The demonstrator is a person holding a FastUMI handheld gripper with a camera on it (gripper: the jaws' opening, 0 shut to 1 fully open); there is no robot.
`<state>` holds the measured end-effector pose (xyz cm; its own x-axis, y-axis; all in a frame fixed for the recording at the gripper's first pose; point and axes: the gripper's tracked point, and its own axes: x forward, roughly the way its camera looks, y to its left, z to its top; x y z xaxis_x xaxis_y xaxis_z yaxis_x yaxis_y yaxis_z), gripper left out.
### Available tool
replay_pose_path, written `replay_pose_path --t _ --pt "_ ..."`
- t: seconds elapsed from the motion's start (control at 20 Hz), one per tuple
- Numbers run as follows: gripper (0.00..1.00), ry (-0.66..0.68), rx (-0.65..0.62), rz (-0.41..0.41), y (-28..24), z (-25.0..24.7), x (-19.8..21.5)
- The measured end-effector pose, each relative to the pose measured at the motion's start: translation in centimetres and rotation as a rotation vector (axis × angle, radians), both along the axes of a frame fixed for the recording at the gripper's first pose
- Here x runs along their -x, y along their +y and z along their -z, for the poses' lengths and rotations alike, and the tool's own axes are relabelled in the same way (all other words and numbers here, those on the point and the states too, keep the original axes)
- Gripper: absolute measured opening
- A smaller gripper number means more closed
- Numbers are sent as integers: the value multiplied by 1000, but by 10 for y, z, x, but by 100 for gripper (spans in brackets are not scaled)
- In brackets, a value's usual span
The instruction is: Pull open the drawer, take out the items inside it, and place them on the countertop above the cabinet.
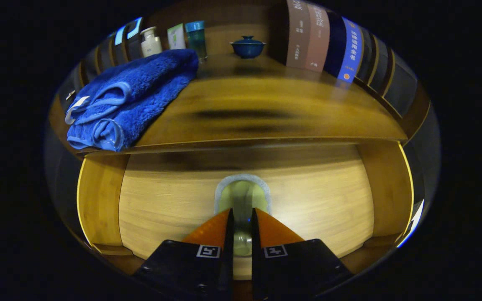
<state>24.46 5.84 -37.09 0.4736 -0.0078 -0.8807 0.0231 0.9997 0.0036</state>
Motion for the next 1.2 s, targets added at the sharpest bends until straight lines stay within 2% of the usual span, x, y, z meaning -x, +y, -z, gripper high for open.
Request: replay_pose_path --t 0.2,0.8,1.0,1.2 --pt "23 -43 -9 24 -8 -10 2" --pt "23 -227 -5 0 -28 -127 45" --pt "23 -260 -31 -1 -24 -154 27" --pt "23 -268 -14 -21 -19 -167 -16"
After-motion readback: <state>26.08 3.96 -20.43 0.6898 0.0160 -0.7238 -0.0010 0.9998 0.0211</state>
